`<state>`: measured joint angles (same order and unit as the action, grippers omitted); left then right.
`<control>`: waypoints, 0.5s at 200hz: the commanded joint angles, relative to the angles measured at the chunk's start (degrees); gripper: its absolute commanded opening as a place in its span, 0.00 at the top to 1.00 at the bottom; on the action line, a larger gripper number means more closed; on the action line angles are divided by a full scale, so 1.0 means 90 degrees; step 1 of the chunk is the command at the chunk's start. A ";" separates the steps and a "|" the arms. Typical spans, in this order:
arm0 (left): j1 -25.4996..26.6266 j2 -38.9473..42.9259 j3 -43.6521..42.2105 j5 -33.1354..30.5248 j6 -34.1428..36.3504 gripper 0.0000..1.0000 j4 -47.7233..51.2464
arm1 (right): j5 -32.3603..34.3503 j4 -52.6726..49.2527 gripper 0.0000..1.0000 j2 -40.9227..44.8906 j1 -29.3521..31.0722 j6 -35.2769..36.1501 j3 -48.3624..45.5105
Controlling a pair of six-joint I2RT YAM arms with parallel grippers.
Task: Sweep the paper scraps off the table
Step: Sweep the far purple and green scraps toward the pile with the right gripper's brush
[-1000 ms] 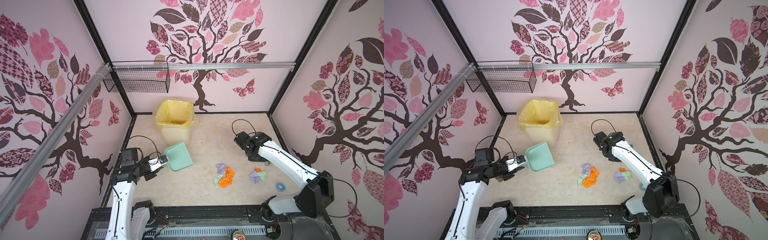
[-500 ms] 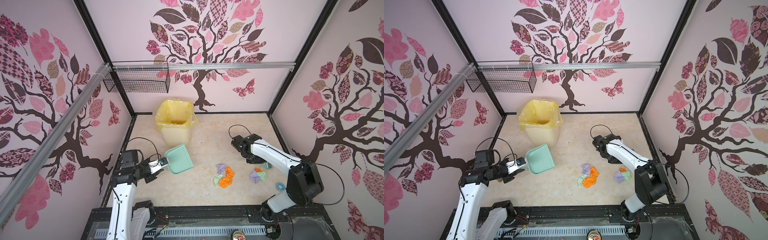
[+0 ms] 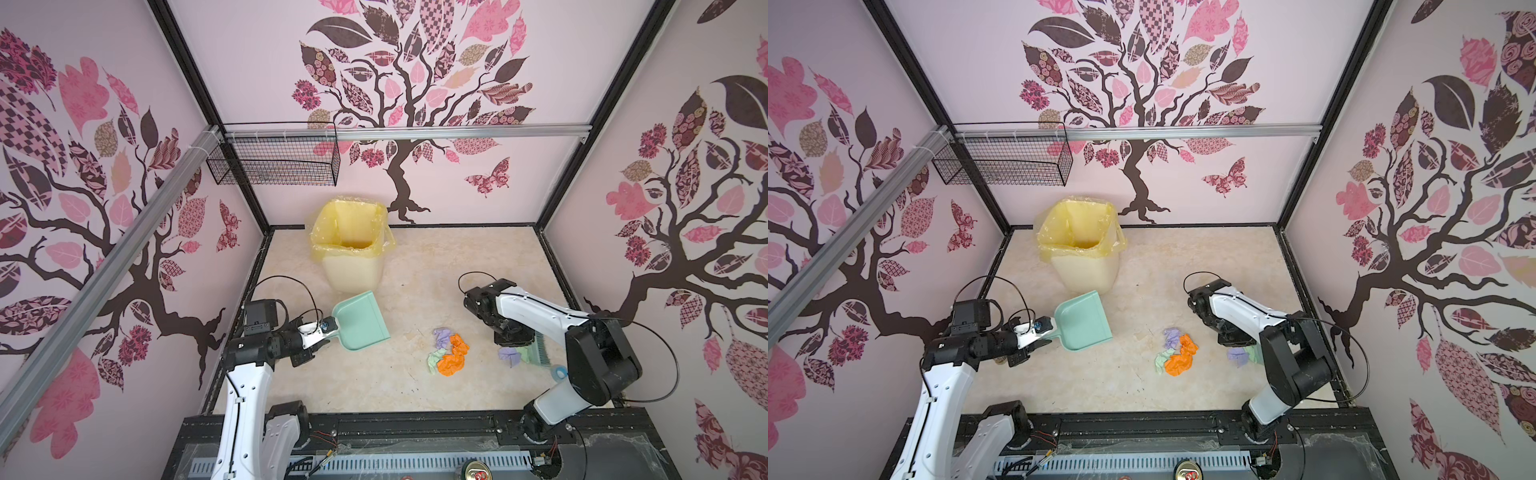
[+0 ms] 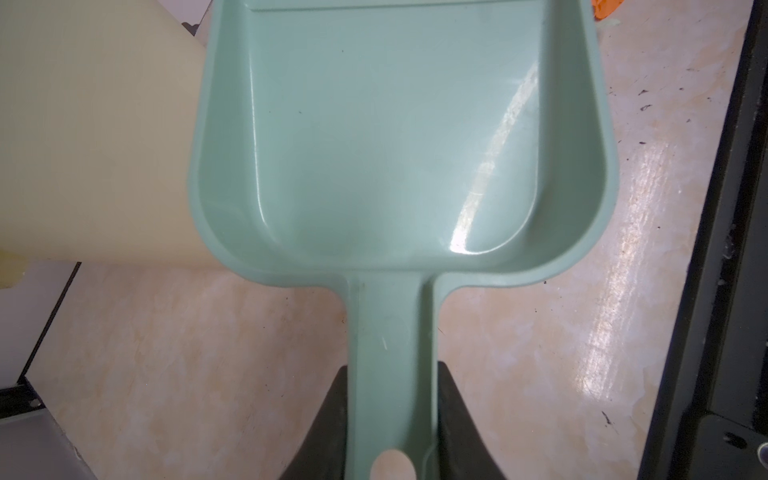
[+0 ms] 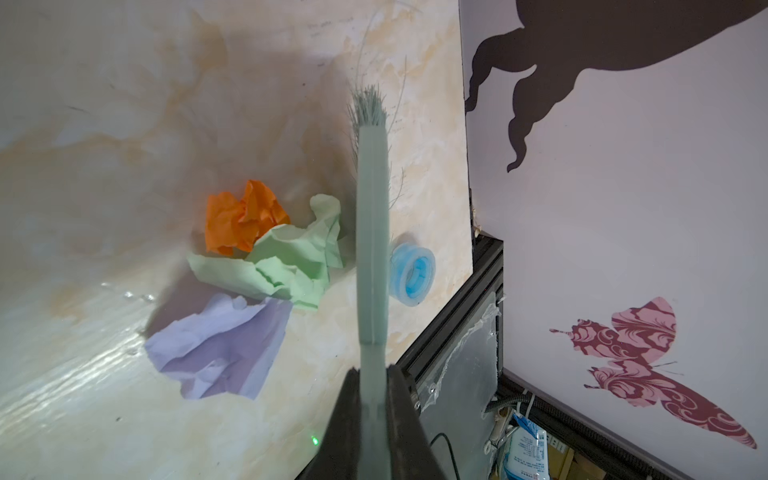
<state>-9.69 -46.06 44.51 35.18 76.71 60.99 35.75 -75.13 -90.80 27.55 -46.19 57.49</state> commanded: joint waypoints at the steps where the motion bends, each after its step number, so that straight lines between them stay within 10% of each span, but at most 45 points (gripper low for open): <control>1: 0.0014 0.0019 -0.0151 0.0273 0.0110 1.00 0.0062 | -0.0278 -0.0152 1.00 -0.0292 0.0349 -0.0331 0.0046; 100: 0.0019 0.0187 -0.0346 0.0283 0.0100 1.00 0.0066 | -0.1783 0.1079 1.00 -0.0095 0.1796 -0.0414 0.0540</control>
<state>-9.69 -45.12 43.03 36.32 77.21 61.08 27.24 -71.92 -93.19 41.01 -49.36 58.83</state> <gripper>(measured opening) 0.262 0.119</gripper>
